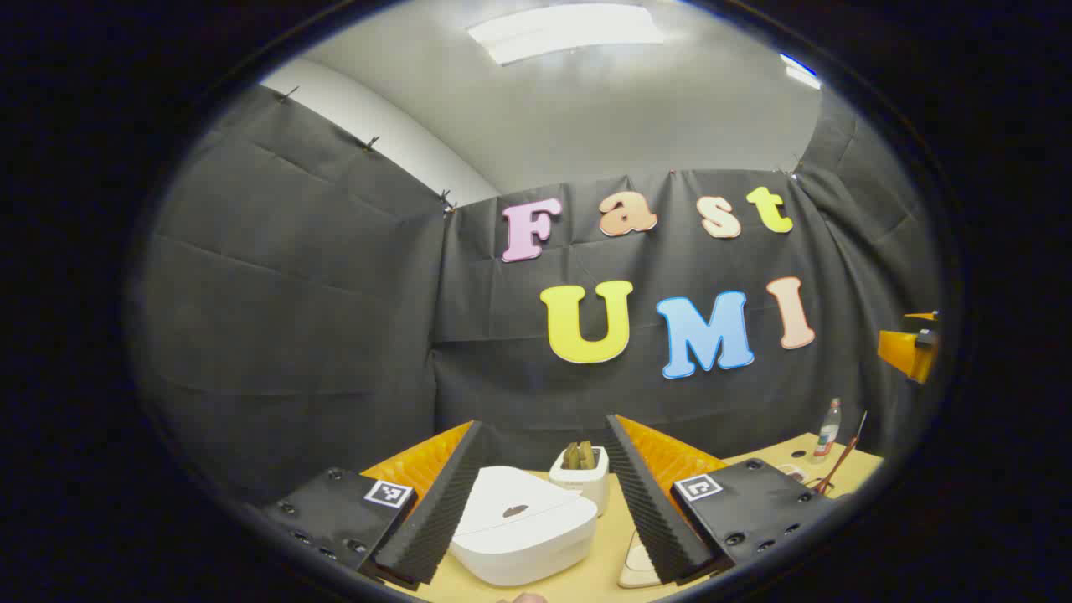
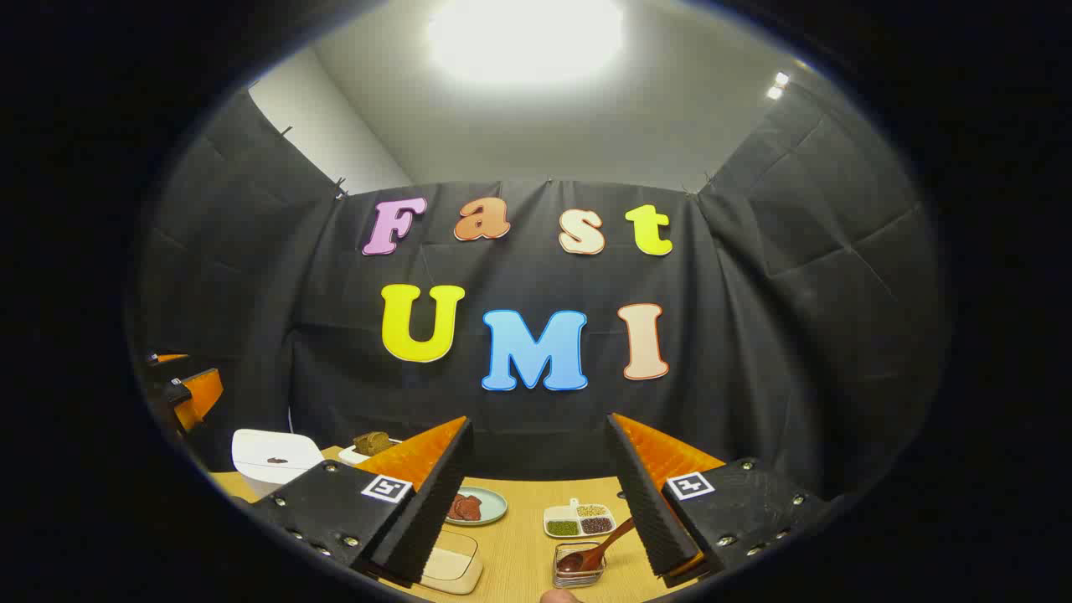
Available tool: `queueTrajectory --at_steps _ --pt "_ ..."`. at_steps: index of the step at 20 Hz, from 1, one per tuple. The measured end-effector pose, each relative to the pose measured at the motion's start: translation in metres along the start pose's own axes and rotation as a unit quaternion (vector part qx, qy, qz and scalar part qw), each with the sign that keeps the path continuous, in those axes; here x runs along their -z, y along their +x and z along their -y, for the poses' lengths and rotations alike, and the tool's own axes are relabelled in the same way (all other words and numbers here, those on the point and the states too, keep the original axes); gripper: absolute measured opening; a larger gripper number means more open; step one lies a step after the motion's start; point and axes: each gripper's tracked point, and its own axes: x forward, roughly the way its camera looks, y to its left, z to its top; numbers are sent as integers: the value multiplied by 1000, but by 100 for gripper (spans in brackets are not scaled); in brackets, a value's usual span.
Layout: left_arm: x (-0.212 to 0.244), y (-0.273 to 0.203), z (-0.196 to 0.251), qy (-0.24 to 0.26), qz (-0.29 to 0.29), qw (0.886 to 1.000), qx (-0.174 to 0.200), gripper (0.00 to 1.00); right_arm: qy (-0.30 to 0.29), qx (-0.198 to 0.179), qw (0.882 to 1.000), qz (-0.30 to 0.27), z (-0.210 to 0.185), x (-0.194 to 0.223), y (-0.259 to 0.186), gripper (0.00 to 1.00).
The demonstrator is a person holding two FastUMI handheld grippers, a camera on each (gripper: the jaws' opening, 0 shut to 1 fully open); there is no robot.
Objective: Close the left gripper, press the button to open the rice cooker; take a wooden spoon from the chopstick holder with the right hand, scoop a spoonful of rice and pour it into the rice cooker, then put the wooden spoon back into the chopstick holder.
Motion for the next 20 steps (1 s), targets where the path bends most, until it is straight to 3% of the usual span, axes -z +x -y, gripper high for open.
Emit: queueTrajectory --at_steps 7,20 --pt "-1 -4 -2 -18 3 1000 -2 100 -18 -9 1000 2 -6 -4 -8 95" --pt "4 -4 11 -23 2 1000 19 98 -12 23 1000 5 14 -6 -21 95"
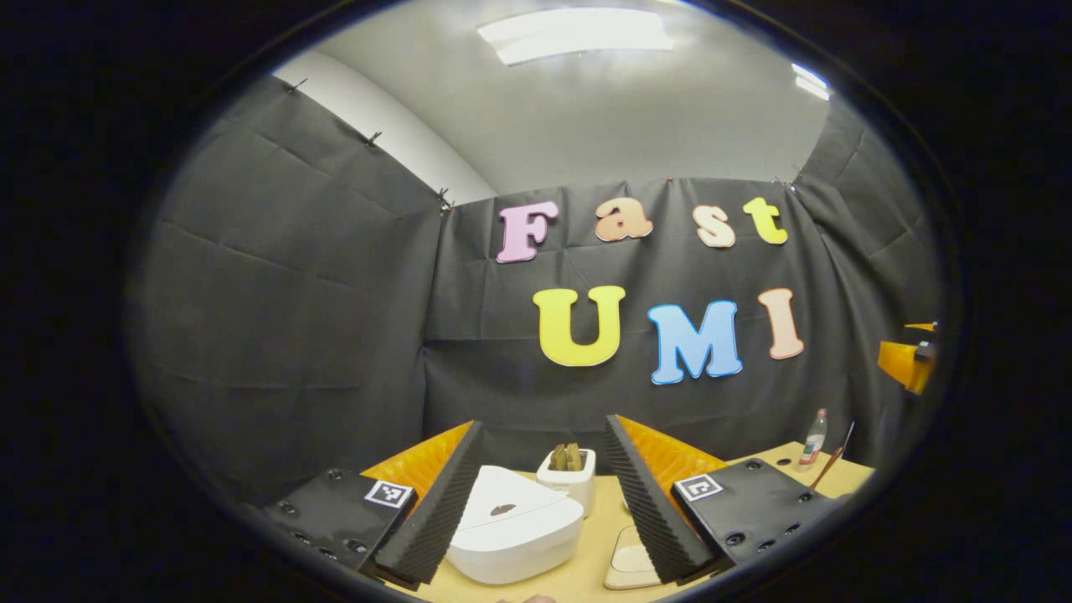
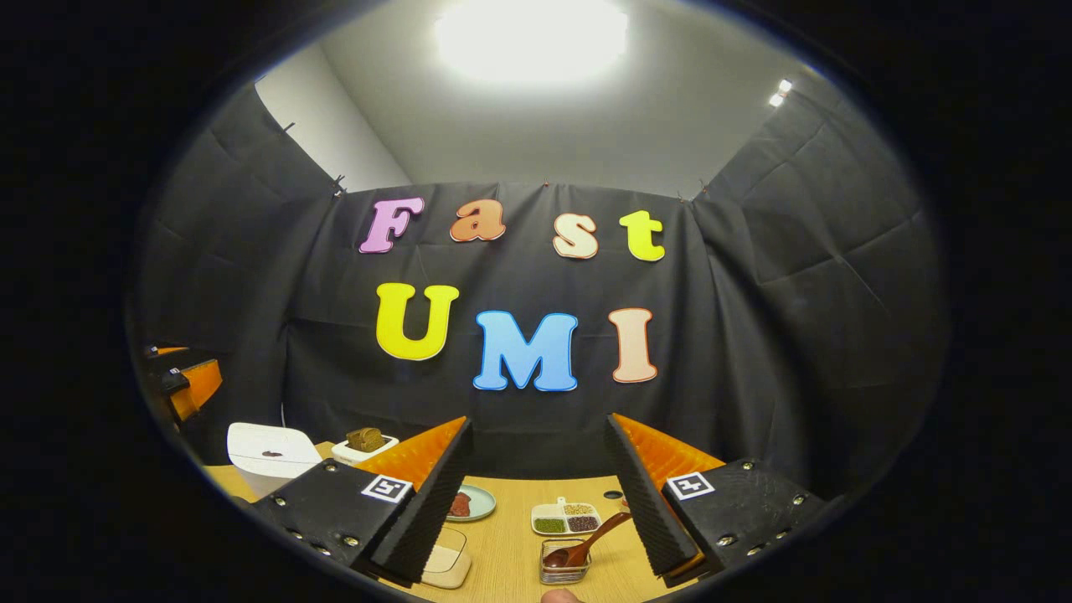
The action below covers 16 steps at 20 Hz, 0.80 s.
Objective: Close the left gripper, press the button to open the rice cooker; take a wooden spoon from the chopstick holder with the right hand, scoop a spoonful of rice and pour it into the rice cooker, then put the wooden spoon back into the chopstick holder.
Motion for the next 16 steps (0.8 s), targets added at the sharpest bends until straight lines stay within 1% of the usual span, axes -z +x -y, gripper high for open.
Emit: queueTrajectory --at_steps 6,7,8,16 --pt "1 1 1 3 -1 1000 4 98 5 8 1000 -3 5 3 -2 95" --pt "-1 1 1 4 1 1000 4 100 5 8 1000 -4 5 4 -2 95" --pt "0 1 2 6 1 1000 5 98 5 9 1000 -3 6 4 -1 95" --pt "-1 1 3 9 5 1000 6 98 5 8 1000 -2 6 5 2 95"
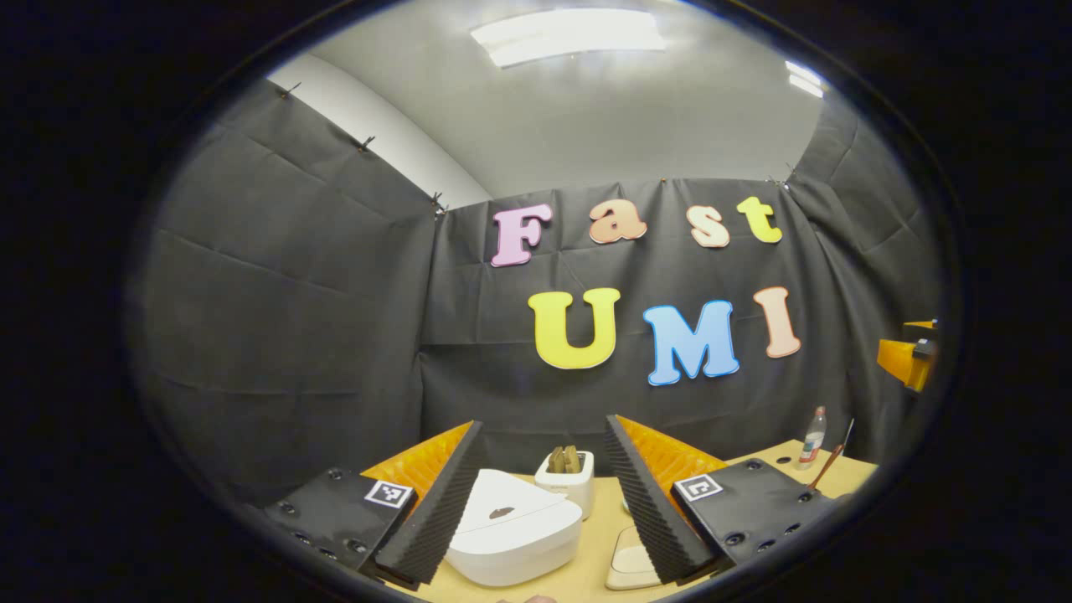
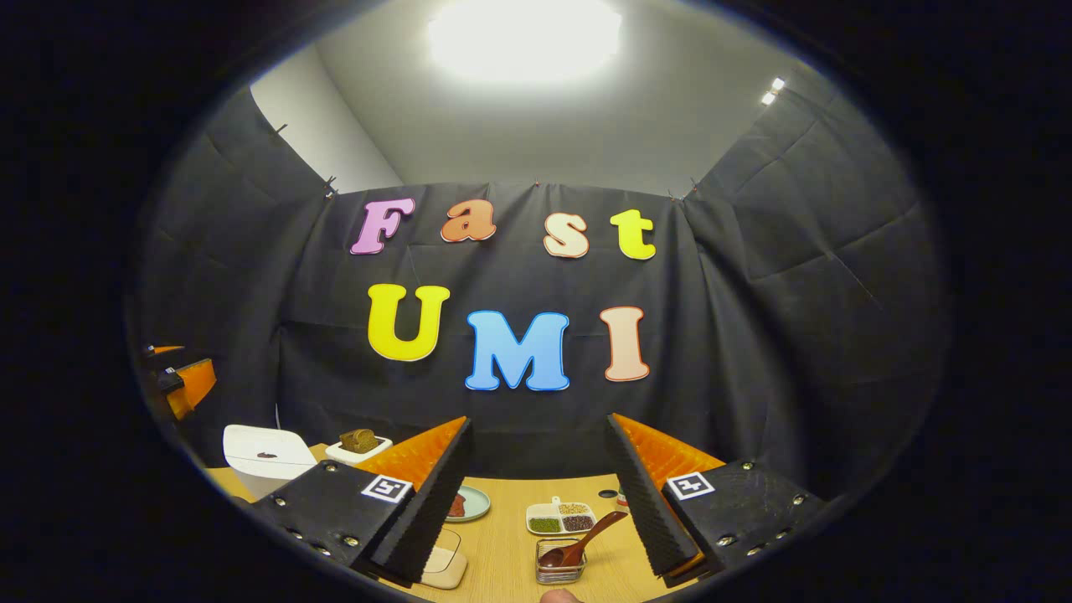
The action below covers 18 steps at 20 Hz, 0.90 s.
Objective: Close the left gripper, press the button to open the rice cooker; take a wooden spoon from the chopstick holder with the right hand, scoop a spoonful of rice and pour it into the rice cooker, then put the wooden spoon back into the chopstick holder.
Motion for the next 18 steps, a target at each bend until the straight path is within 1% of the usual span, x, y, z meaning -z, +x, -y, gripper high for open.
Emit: queueTrajectory --at_steps 8,9,10,11,12,13,15,16,17,18 --pt "2 1 1 -2 -3 1000 3 98 -5 -3 1000 -6 0 5 5 95" --pt "2 2 1 -3 -5 1000 5 97 -5 -3 1000 -7 -1 5 6 95" --pt "2 1 1 -4 -7 1000 8 91 -5 -5 1000 -8 -2 6 7 95" --pt "2 0 2 -6 -9 1000 12 94 -4 -5 1000 -8 -3 6 8 95" --pt "1 -2 3 -7 -9 1000 15 82 -5 -6 1000 -7 -4 7 8 95" --pt "4 0 2 -6 -9 1000 18 78 -6 -7 1000 -7 -5 6 9 95" --pt "4 3 -4 -2 -7 1000 16 60 -8 -8 1000 -6 -8 5 10 95" --pt "4 5 -4 -2 -8 1000 16 42 -8 -9 1000 -6 -9 6 11 95" --pt "6 10 -2 -3 -11 1000 23 34 -8 -9 1000 -6 -10 6 11 95" --pt "5 17 -6 -3 -11 1000 15 35 -8 -10 1000 -6 -12 6 9 95"
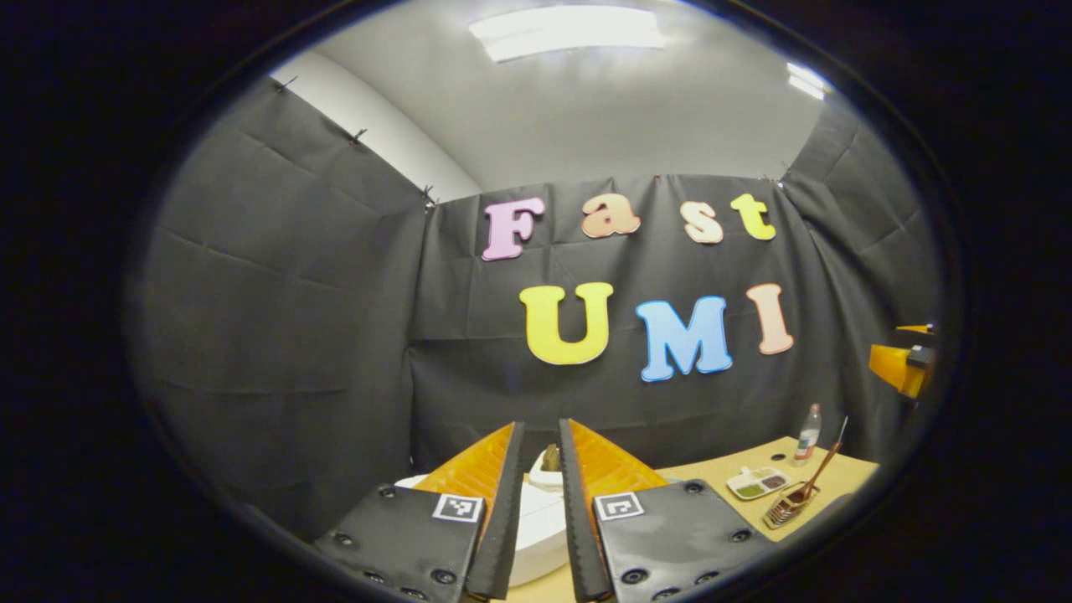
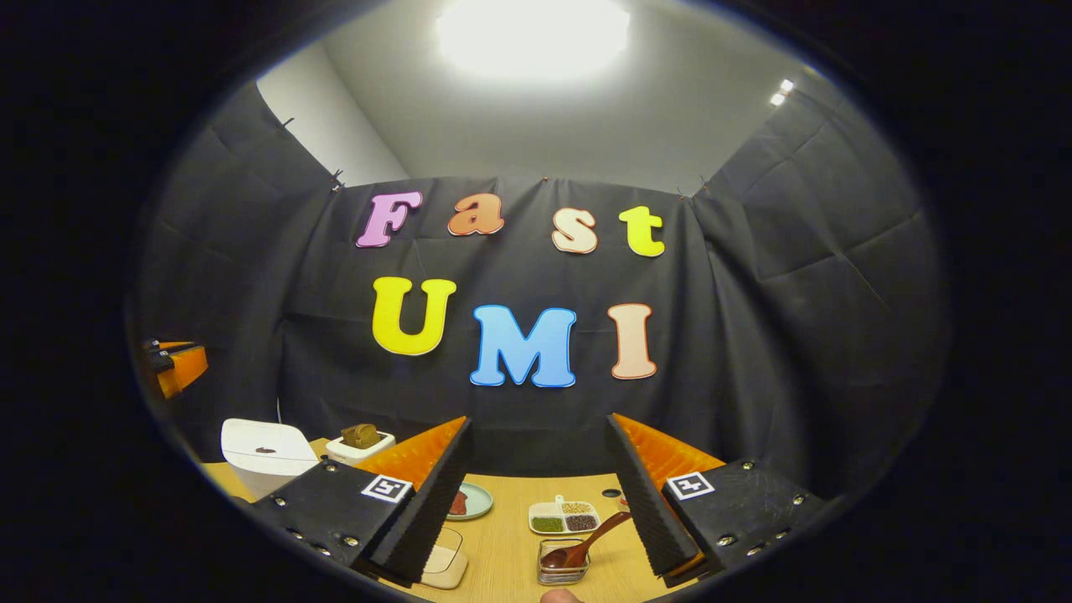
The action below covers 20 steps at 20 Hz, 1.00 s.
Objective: Close the left gripper, press the button to open the rice cooker; take a wooden spoon from the chopstick holder with the right hand, scoop a spoonful of rice and pour it into the rice cooker, then put the wooden spoon back into the chopstick holder.
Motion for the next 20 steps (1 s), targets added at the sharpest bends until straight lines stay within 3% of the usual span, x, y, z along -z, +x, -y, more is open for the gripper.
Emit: queueTrajectory --at_steps 1,2,5,6,11,20 --pt "1 5 -6 -4 2 1000 -7 32 -1 0 1000 0 -1 -1 0 95" --pt "4 8 -5 -10 -3 1000 1 11 -2 1 1000 -1 -2 1 1 95" --pt "8 11 -15 -9 -11 1000 1 13 -5 6 1000 -3 -4 3 -1 95" --pt "13 18 -17 -11 -10 1000 5 9 -6 9 1000 -4 -3 3 -3 95" --pt "36 46 -28 -28 -37 999 28 6 -10 30 999 -7 -2 2 -10 95" --pt "116 97 -53 -66 -117 990 50 8 -24 77 997 -18 0 6 -23 95"
